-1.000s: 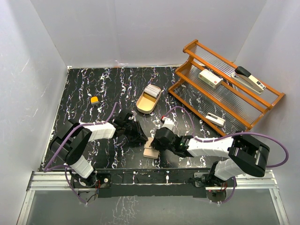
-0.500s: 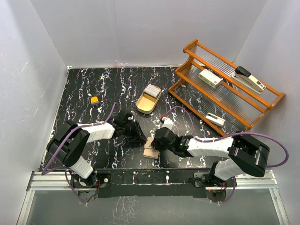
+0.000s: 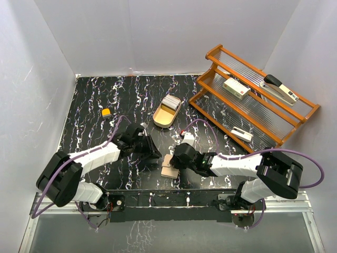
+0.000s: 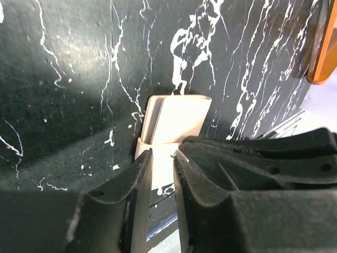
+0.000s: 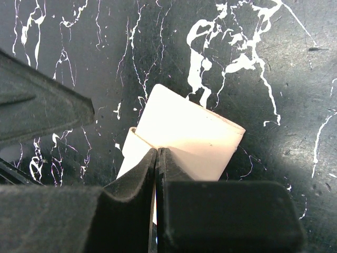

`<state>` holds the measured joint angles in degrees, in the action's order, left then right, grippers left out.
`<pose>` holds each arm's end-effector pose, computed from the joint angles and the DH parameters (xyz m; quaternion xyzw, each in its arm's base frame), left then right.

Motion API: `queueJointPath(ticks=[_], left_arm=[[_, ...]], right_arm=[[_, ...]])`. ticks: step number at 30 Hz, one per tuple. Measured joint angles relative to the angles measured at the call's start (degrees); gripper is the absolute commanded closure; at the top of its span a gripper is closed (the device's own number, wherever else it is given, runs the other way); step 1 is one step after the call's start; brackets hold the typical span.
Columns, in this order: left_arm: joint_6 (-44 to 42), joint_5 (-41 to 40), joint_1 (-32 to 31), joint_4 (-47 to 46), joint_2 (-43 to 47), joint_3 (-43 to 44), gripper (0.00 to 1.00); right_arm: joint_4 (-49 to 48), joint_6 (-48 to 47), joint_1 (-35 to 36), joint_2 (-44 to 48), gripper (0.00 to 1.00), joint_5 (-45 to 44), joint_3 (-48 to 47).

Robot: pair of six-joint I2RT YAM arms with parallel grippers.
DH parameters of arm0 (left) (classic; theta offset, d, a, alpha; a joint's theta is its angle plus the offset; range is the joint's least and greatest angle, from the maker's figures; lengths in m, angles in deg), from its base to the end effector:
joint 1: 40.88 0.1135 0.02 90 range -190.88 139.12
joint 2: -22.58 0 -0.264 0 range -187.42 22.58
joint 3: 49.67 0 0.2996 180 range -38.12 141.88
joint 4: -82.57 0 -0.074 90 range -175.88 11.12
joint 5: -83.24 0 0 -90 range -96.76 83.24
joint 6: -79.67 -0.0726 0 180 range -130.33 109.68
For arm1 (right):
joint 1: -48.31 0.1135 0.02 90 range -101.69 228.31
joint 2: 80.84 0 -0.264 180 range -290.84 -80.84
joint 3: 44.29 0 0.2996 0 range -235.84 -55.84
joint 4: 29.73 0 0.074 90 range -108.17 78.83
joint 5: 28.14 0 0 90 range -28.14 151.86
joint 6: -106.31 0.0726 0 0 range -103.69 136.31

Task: Put the credit cards into the card holder
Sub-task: Close the card holder at the center of the board.

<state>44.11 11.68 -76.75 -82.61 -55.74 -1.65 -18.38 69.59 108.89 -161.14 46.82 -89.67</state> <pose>0.2508 -0.2097 0.1196 -0.0868 0.9103 -0.3716 0.1607 0.1740 0.2702 0.0981 -0.0099 0.9213 0.2431 0.3033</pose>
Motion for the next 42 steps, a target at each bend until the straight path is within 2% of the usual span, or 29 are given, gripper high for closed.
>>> queueJointPath(ticks=[9,19,42], left_arm=[[1.44,3.04,-3.1,-3.85,0.68,-4.28,0.92],[2.12,6.67,-4.74,-11.04,-3.87,-4.44,0.92],[1.7,6.64,-5.14,-13.92,-7.76,-4.2,0.92]], right_arm=[[-0.04,-0.44,-0.13,0.0,1.0,-0.04,0.0],[-0.26,-0.48,-0.26,-0.04,1.0,-0.04,0.0],[-1.29,-0.72,-0.33,-0.74,0.99,-0.07,0.0]])
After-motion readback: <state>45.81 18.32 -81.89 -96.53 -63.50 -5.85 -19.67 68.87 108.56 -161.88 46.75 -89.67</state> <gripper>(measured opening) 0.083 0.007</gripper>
